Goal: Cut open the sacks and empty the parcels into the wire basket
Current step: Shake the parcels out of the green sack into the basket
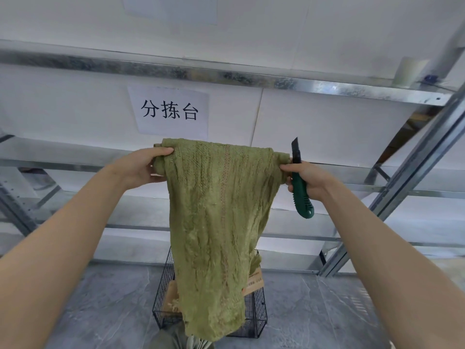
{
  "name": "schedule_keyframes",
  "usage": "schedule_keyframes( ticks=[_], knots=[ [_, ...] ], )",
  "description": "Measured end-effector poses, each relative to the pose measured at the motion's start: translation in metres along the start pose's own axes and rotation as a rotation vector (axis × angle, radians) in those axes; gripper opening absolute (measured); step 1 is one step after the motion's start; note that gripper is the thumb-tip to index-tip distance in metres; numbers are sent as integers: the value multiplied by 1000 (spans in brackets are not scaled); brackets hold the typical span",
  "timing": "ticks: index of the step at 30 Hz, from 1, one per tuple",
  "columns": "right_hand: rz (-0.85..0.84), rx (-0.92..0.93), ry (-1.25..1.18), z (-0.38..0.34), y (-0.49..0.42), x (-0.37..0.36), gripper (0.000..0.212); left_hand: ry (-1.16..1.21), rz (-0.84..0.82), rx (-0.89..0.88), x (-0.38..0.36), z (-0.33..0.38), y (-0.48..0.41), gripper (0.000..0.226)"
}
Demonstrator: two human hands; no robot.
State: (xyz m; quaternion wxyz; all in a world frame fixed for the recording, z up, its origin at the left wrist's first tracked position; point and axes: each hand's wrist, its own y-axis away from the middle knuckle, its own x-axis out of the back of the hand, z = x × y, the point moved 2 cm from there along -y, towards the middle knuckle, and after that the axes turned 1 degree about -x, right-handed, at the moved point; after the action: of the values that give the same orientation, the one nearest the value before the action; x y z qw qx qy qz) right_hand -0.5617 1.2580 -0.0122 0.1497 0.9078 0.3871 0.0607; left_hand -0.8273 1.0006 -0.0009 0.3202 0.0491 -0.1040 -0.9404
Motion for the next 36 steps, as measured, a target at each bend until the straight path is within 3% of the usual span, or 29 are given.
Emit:
schedule_keyframes(
  ticks=[2, 4, 7, 10, 15, 20, 26, 30, 36],
  knots=[
    [-8, 6, 28, 1, 1, -3, 7, -77, 102, -2, -5, 2, -2, 19],
    [-2, 38, 34, 2, 0, -7, 6, -216, 210, -30, -7, 4, -8, 54],
    [14, 94, 21, 2, -2, -10, 7, -424, 215, -121, -10, 10, -9, 107],
    [53, 131, 8, -2, -2, -10, 9, -541, 170, -173, -15, 11, -9, 133],
    [92, 135, -85, -3, -4, -5, 11, -714, 175, -248, -24, 7, -4, 133],
    [86, 73, -106, 3, -5, -1, 3, -767, 115, -303, -26, 9, -1, 100],
    [102, 5, -60, 11, -9, 5, 3, -1020, 87, -282, -36, 6, 8, 104],
    [132, -16, -91, 14, -12, 9, 17, -1132, 80, -276, -38, 2, 10, 104],
    [133, -38, -151, 13, -6, 6, 23, -1199, 143, -354, -38, 2, 10, 73]
  ],
)
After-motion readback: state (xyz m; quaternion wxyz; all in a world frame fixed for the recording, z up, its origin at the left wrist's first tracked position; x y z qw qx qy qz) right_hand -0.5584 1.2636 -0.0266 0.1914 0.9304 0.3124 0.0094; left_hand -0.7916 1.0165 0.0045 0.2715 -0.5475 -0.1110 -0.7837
